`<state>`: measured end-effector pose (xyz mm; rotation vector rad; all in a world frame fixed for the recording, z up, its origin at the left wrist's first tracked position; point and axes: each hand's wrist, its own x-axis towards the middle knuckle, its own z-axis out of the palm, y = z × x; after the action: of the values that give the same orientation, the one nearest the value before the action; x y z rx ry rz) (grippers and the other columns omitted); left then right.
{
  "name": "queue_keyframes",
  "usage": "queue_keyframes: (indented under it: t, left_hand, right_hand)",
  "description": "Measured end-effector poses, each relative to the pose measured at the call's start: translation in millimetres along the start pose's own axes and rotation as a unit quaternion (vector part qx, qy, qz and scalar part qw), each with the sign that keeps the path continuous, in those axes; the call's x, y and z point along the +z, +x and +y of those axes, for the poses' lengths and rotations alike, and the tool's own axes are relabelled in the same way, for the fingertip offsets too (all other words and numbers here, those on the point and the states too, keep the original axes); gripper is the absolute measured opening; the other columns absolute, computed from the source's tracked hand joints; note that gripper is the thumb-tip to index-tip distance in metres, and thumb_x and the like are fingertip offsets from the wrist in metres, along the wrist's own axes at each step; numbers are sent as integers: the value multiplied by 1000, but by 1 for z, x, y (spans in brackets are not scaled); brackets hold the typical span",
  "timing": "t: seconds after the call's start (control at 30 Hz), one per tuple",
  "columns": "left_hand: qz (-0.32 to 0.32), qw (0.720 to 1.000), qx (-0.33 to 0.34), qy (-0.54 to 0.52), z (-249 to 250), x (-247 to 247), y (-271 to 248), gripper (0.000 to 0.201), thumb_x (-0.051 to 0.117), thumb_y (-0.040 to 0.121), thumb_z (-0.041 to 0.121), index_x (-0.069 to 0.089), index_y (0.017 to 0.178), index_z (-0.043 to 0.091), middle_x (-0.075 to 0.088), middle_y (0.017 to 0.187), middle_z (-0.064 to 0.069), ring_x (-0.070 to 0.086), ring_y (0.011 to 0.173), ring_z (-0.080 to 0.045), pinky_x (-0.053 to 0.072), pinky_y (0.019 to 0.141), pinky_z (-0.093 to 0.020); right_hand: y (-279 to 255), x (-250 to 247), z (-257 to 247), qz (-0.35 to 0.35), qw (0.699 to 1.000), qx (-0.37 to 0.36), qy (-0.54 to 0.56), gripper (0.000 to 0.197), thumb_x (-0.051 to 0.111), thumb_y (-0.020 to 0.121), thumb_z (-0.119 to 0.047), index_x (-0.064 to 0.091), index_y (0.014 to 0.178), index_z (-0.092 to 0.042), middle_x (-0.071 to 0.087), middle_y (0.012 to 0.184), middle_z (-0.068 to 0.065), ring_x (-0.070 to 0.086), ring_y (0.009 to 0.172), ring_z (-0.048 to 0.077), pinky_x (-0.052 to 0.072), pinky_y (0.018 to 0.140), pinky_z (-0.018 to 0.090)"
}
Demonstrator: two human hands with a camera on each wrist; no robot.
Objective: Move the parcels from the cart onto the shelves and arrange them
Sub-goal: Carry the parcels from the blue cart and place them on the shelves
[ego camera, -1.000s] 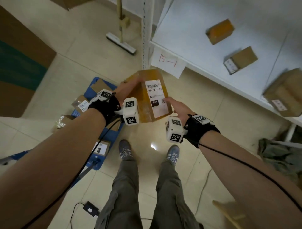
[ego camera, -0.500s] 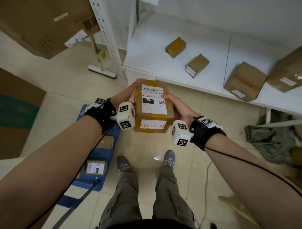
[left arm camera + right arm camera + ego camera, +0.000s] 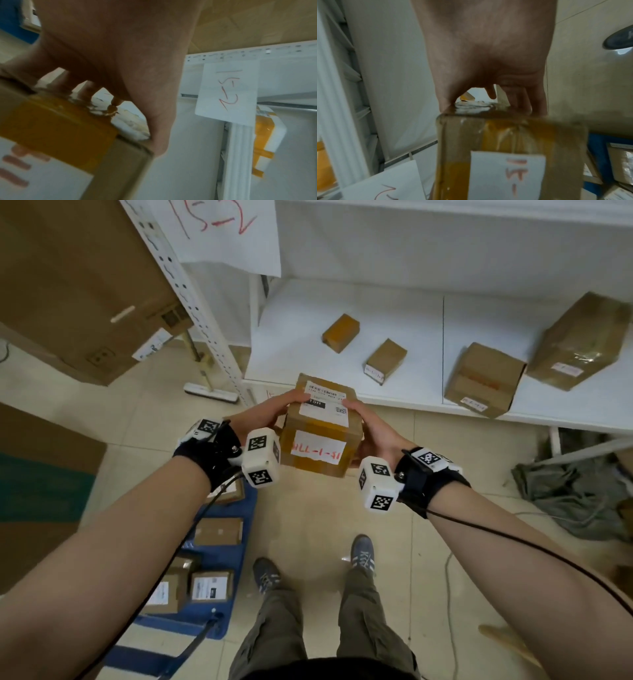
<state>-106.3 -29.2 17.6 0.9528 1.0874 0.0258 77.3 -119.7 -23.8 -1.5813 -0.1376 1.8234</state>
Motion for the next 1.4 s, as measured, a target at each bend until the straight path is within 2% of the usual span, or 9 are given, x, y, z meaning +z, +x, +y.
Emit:
queue_keyframes:
  t: [0.2,0.33,0.5,0.63,0.73,0.9,1.03,1.23,1.4]
  left_hand:
    - [81,942,-23,324,60,37,14,65,67,71,67,54,119,24,70,103,0,69,85,-19,52,68,-26]
    - [81,844,1,530,91,76,24,111,57,49,91,37,142,35,56,136,0,58,113,-24,44,100,-38]
    - [70,791,65,605,121,123,14,88,21,75,90,39,143,38,53,140,-3,54,112,-25,44,88,-37]
    - [81,847,67,522,136,141,14,90,28,81,84,36,147,24,51,142,-3,55,120,-27,45,91,-38]
    - [76,906,99,406,141,141,12,78,24,86,80,58,128,23,69,107,1,65,97,-23,50,92,-42]
    - [84,955,144,244,131,143,38,57,29,97,62,66,117,23,69,112,8,64,94,-17,50,87,-34]
    - [87,969,145,178,117,156,63,39,38,102,39,69,111,18,70,113,1,65,94,-18,50,76,-27]
    - [147,959,106,218,97,170,93,37,39,100,25,58,129,10,60,127,-7,58,113,-26,50,98,-41]
    - [120,986,-1,114,68,180,117,52,33,96,47,56,122,8,67,114,-14,65,97,-32,53,92,-46]
  right_hand:
    - [-22,-22,-11,51,997,-24,-50,50,64,91,-49,51,132,-25,49,141,19,57,123,37,52,99,53]
    - [-47,-32,-36,14,999,-46,19,48,45,95,-67,57,99,-21,66,109,15,66,94,31,57,70,43]
    - [-65,-45,-56,-3,995,-67,72,73,34,94,-73,58,121,-9,64,91,13,66,68,31,55,43,34]
    - [-70,-64,-58,-26,992,-49,112,66,37,94,-71,61,99,-10,73,77,16,63,78,33,60,59,39]
    - [-59,-82,-57,-10,988,-47,145,75,43,87,-75,58,111,-6,66,94,20,59,89,35,48,88,43]
    - [-45,-103,-51,-43,971,-71,226,90,46,74,-84,59,126,-12,64,124,23,58,117,42,50,96,52]
    - [-29,-127,-44,-39,960,-74,269,99,48,69,-87,54,140,-18,60,136,20,54,127,41,45,104,56]
    - [-17,-156,-44,-41,947,-82,307,95,42,74,-86,55,140,-19,62,135,20,54,127,41,50,96,52]
    - [-12,-176,-45,-21,948,-85,306,95,47,71,-85,54,141,-22,60,139,18,50,132,41,37,111,56]
